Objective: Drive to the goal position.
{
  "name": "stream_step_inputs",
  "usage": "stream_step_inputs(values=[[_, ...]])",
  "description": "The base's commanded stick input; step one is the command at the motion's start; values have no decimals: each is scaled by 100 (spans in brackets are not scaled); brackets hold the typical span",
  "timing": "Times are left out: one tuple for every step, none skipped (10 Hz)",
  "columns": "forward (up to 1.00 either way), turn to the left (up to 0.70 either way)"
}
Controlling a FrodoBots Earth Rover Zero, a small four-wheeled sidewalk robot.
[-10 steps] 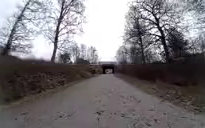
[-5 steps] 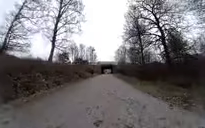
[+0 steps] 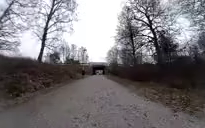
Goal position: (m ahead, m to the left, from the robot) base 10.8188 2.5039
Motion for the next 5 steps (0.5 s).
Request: stream_step_inputs(values=[[70,0],[70,0],[70,0],[70,0],[70,0]])
